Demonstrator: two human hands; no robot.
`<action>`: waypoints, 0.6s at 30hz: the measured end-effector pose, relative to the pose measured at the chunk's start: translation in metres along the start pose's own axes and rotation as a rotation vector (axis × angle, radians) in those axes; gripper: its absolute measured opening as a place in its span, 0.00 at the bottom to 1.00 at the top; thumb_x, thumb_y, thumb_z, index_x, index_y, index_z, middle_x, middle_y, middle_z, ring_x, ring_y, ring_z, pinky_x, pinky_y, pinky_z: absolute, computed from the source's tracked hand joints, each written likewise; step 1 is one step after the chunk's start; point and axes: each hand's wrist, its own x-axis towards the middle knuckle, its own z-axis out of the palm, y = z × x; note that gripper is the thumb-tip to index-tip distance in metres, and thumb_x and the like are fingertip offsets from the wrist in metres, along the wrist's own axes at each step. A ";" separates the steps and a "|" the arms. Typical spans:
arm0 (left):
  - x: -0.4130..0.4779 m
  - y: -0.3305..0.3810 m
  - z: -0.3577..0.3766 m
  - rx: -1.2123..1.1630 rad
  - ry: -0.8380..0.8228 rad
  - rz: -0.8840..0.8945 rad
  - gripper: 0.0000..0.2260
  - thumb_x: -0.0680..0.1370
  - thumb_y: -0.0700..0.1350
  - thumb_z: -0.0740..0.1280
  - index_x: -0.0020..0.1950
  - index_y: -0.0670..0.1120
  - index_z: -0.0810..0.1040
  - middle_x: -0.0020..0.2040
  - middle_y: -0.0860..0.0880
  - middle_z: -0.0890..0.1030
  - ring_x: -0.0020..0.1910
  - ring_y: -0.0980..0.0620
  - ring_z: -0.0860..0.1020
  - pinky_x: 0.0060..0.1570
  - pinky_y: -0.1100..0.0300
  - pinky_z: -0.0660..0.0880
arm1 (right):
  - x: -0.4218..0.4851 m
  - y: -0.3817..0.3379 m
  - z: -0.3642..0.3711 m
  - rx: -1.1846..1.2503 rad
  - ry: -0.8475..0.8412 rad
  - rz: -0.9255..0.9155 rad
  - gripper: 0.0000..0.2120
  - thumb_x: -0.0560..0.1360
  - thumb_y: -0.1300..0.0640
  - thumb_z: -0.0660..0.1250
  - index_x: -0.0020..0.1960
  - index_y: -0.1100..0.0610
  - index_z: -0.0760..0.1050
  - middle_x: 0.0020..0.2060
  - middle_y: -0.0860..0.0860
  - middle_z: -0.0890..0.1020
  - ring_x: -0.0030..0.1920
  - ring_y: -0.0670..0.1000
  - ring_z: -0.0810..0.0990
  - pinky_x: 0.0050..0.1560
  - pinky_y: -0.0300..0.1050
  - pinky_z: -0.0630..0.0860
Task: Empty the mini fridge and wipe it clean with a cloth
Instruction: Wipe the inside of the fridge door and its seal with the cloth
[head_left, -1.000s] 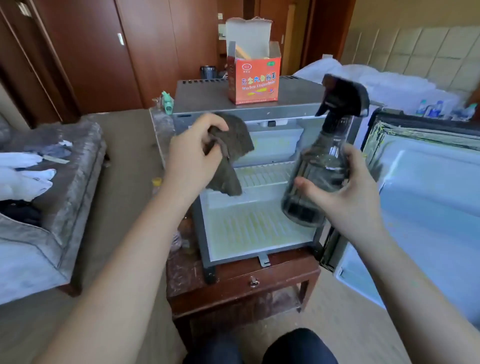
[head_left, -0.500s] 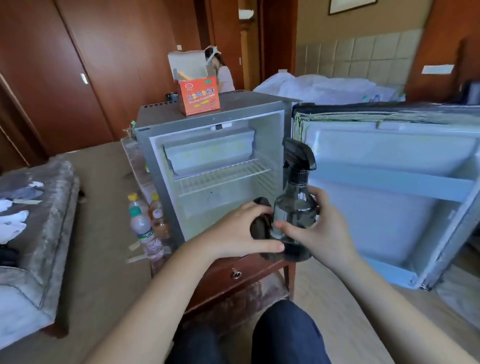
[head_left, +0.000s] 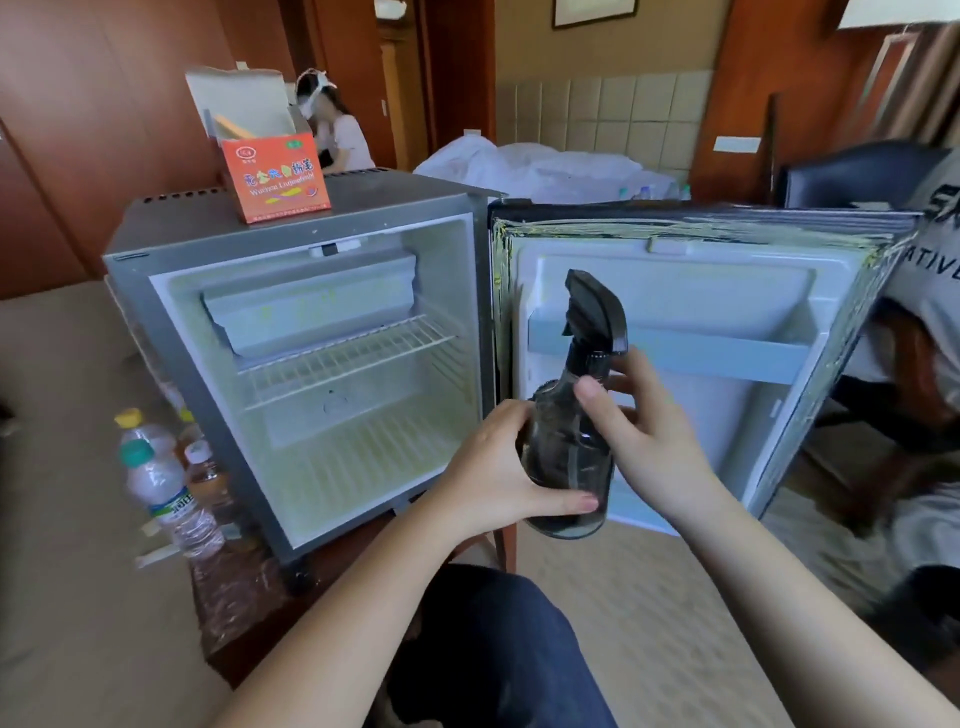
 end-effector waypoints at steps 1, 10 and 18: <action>0.004 0.001 0.001 0.009 -0.017 0.003 0.35 0.60 0.60 0.80 0.63 0.57 0.72 0.59 0.60 0.74 0.58 0.62 0.75 0.59 0.56 0.75 | 0.006 -0.001 -0.003 0.061 0.035 0.015 0.20 0.73 0.40 0.65 0.63 0.44 0.70 0.50 0.41 0.81 0.50 0.38 0.79 0.45 0.30 0.74; 0.027 0.005 0.024 0.246 -0.132 0.137 0.32 0.61 0.60 0.79 0.60 0.55 0.70 0.49 0.60 0.69 0.54 0.58 0.72 0.55 0.59 0.71 | 0.028 0.020 0.002 0.077 0.121 0.070 0.18 0.73 0.54 0.72 0.61 0.48 0.74 0.50 0.38 0.82 0.48 0.41 0.82 0.51 0.40 0.75; 0.028 -0.039 -0.046 0.071 -0.080 -0.131 0.24 0.67 0.65 0.71 0.60 0.61 0.74 0.61 0.63 0.74 0.63 0.60 0.72 0.62 0.60 0.68 | 0.037 0.016 0.028 0.131 0.119 -0.021 0.10 0.75 0.56 0.69 0.55 0.47 0.76 0.48 0.38 0.82 0.46 0.49 0.83 0.50 0.41 0.76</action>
